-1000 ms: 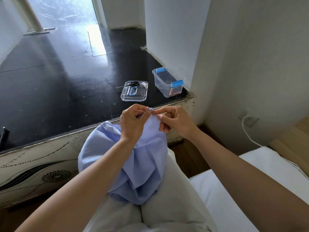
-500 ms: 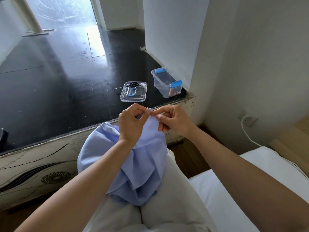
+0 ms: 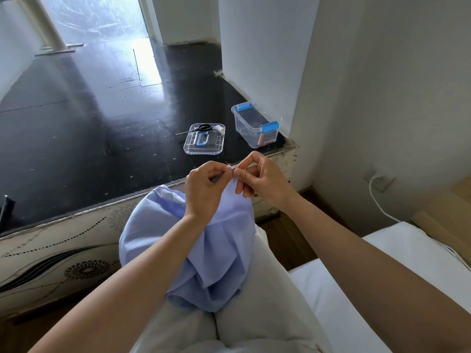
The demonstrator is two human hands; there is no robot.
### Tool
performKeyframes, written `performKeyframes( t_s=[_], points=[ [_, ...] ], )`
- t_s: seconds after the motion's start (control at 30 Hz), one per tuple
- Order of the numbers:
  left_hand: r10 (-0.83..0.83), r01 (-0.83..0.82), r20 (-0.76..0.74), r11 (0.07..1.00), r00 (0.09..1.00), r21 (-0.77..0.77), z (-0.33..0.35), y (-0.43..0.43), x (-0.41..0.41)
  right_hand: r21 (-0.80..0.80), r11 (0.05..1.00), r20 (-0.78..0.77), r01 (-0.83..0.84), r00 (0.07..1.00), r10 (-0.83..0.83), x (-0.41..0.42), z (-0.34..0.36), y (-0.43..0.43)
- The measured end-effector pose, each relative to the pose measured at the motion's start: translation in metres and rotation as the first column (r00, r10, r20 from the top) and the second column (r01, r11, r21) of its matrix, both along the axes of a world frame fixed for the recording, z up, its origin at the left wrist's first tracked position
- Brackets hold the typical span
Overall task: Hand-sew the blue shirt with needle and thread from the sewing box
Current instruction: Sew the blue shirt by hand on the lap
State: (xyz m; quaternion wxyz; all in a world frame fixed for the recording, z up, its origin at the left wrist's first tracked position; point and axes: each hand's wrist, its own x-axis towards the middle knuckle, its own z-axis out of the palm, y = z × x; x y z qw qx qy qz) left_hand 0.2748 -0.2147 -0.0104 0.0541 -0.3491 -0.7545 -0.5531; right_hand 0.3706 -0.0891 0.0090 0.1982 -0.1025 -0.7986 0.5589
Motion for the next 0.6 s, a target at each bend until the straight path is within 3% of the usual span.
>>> performKeyframes(
  t_s=[0.33, 0.5, 0.6],
  points=[
    [-0.067, 0.067, 0.017, 0.997, 0.998, -0.029, -0.001, 0.005, 0.000, -0.049, 0.993, -0.016, 0.108, 0.994, -0.109, -0.004, -0.005, -0.004],
    [0.113, -0.113, 0.055, 0.994, 0.992, 0.005, -0.002, 0.003, -0.005, 0.062, 0.969, 0.042, 0.240, 0.969, -0.242, 0.001, -0.004, -0.003],
    [0.164, -0.164, 0.055, 0.986, 0.985, 0.003, -0.003, 0.003, -0.008, 0.001, 0.936, 0.015, 0.352, 0.936, -0.352, 0.006, -0.006, 0.003]
  ],
)
